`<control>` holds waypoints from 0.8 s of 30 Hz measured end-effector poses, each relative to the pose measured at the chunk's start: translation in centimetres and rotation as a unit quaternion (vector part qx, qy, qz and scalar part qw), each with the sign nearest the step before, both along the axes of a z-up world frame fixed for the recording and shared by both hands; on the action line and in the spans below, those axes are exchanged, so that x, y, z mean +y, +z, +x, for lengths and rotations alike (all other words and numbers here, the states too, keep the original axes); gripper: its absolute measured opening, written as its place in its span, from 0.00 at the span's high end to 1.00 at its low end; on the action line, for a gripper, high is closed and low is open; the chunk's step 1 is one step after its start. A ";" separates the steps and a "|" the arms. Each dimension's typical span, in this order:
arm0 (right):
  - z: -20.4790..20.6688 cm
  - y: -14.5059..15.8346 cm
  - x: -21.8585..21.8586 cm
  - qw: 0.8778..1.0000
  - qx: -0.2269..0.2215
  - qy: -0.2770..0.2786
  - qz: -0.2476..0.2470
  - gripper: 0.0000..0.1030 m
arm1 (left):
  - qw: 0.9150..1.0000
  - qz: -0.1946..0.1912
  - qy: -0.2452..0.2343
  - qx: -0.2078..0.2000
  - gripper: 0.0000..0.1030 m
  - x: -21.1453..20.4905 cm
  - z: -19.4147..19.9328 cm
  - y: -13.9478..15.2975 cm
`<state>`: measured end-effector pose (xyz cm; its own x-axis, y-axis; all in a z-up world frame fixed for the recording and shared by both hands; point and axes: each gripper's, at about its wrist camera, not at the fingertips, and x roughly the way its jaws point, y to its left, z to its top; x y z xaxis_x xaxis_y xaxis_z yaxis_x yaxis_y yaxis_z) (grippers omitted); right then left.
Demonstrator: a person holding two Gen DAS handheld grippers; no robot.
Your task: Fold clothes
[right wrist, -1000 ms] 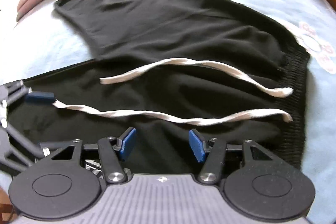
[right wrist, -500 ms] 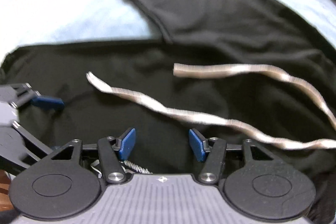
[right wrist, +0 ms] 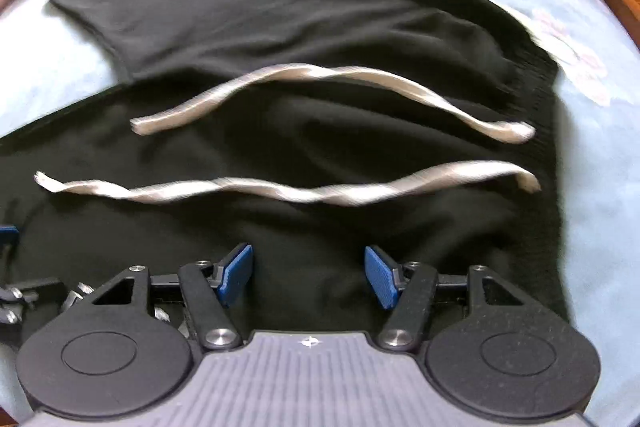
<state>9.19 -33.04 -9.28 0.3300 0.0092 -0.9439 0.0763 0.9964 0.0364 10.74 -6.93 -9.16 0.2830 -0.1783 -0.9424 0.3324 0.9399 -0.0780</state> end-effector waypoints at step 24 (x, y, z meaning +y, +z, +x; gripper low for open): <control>-2.0 1.6 -1.5 0.999 0.006 -0.011 0.041 0.06 | 1.000 -0.009 0.002 -0.009 0.01 0.6 -0.2 -0.4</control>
